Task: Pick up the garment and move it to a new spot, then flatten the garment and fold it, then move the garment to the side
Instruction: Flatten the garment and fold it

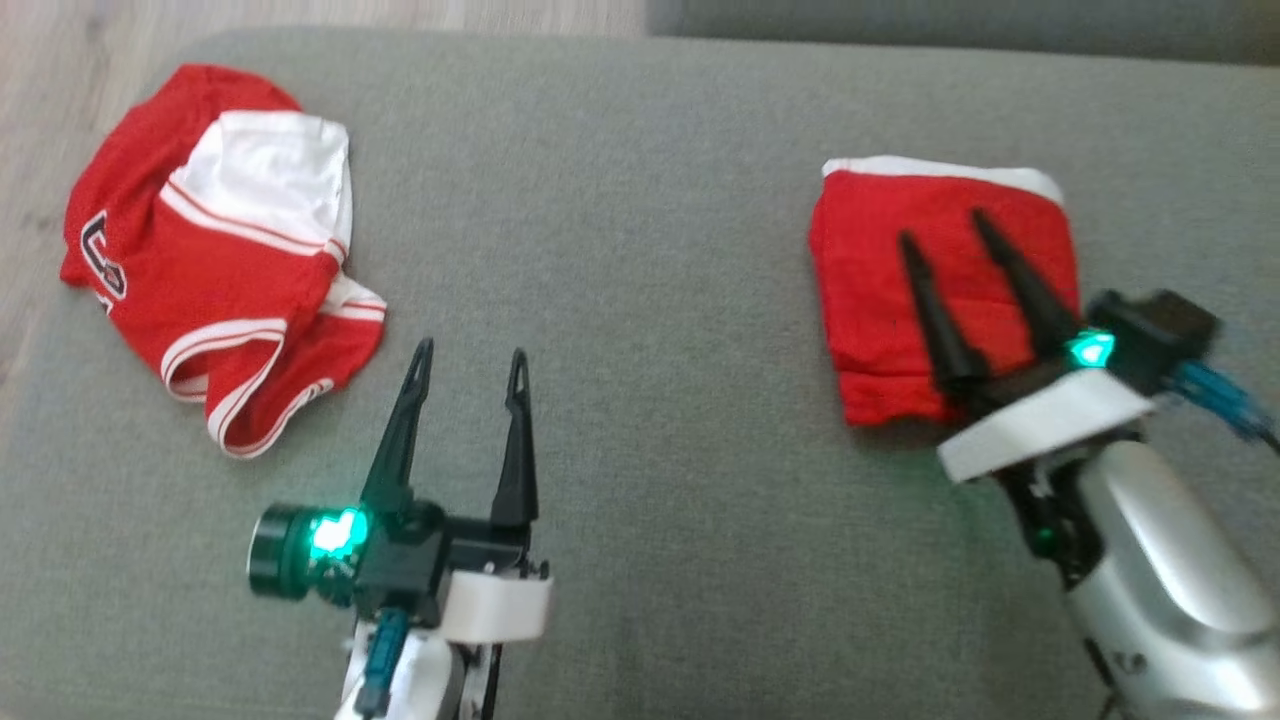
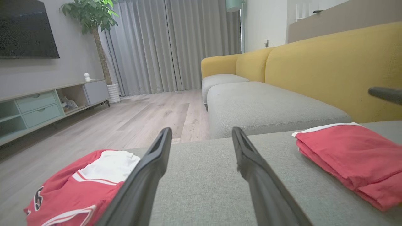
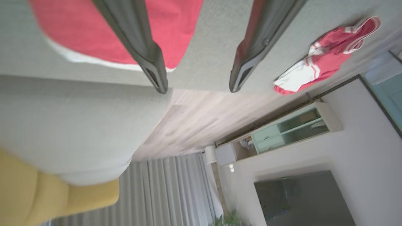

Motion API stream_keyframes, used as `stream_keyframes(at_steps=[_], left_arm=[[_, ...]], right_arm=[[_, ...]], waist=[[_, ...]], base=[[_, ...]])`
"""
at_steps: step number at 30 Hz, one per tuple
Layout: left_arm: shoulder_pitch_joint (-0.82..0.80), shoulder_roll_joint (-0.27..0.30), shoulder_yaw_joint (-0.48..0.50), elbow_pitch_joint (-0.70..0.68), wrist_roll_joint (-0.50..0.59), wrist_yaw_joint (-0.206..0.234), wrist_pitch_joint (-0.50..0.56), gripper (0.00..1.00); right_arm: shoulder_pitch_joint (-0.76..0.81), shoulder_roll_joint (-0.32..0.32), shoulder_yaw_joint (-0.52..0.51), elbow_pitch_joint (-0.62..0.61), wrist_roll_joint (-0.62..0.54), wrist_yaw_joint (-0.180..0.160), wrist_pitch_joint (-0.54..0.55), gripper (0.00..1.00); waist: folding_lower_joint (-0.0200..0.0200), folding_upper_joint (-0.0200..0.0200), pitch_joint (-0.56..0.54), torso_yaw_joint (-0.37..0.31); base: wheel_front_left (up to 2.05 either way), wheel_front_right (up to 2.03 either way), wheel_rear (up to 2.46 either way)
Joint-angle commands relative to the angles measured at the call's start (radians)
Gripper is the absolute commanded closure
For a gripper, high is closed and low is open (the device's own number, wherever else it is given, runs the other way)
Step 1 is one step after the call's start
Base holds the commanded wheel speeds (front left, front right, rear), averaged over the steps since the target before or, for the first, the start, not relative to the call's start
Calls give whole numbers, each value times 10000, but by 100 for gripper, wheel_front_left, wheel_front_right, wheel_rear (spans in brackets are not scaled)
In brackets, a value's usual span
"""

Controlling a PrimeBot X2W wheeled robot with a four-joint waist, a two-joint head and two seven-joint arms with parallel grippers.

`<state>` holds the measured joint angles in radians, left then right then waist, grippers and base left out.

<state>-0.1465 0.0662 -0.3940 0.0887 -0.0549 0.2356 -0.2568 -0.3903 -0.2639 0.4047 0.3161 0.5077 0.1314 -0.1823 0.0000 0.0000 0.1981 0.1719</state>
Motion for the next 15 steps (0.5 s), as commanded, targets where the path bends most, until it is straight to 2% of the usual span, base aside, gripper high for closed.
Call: stream_keyframes(at_steps=[1, 6, 11, 15], left_arm=[[79, -6, 412, -381, -143, -77, -49, 0], [806, -22, 692, -510, -315, -130, -49, 0], [1665, -31, 911, -525, -418, -256, -49, 0], [2311, -36, 1115, -497, -499, -377, -49, 0]], right_arm=[[302, -103, -183, -453, -328, -7, -337, 0], [1535, 98, -1365, -1131, -1182, -7, -773, 0], [3189, 729, -2447, -1990, -1919, -7, -791, 0], [4229, 885, -2443, -1851, -2509, -7, -792, 0]], waist=[[0, 0, -303, -176], [0, 0, -1090, -627], [0, 0, -1813, -943], [0, 0, -2180, -1148]], base=[[0, 0, 0], [0, 0, 0], [0, 0, 0], [0, 0, 0]])
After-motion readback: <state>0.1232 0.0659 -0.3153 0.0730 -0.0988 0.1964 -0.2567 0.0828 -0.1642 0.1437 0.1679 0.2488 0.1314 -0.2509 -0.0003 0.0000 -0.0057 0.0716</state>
